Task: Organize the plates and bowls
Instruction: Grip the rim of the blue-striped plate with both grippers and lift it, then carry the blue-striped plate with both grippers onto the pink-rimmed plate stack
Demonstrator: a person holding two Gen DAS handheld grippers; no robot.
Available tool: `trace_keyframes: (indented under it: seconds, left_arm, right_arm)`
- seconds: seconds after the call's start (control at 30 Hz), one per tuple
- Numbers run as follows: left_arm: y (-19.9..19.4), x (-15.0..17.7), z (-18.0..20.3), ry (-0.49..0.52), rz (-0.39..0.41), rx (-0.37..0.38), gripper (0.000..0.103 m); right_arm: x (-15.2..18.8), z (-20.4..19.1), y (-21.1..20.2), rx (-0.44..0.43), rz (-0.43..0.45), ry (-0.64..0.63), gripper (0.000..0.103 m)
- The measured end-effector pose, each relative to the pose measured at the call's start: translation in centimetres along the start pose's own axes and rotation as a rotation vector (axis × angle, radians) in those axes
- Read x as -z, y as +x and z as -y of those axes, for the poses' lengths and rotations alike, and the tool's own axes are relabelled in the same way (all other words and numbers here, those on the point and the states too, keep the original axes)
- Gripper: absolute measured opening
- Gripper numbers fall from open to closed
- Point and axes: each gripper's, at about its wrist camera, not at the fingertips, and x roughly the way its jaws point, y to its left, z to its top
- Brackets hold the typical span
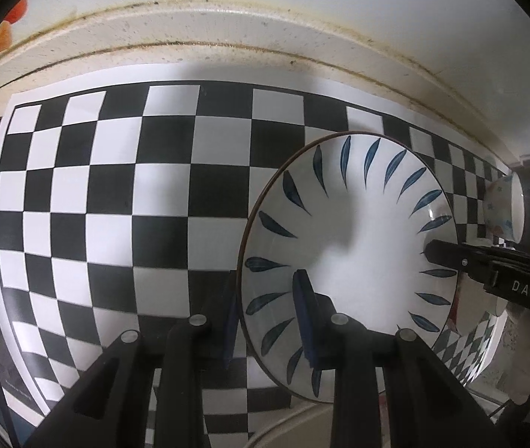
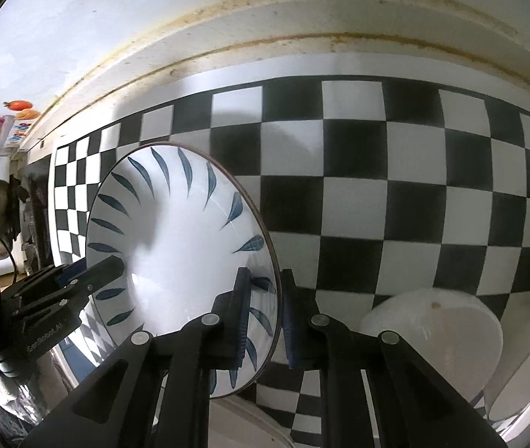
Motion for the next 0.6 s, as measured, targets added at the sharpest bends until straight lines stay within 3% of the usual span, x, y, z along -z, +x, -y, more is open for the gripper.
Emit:
trace_keyframes:
  seconds: [0.3, 0.6]
  left_arm:
    - [-3.4, 2.3, -0.7, 0.017, 0.039, 0.019, 0.025]
    - [-6.1, 7.2, -1.1, 0.034, 0.065, 0.037, 0.025]
  right_arm:
    - [3.8, -1.3, -2.7, -0.022, 0.037, -0.034, 0.016]
    - [9.7, -1.8, -4.3, -0.041, 0.064, -0.047, 0.016]
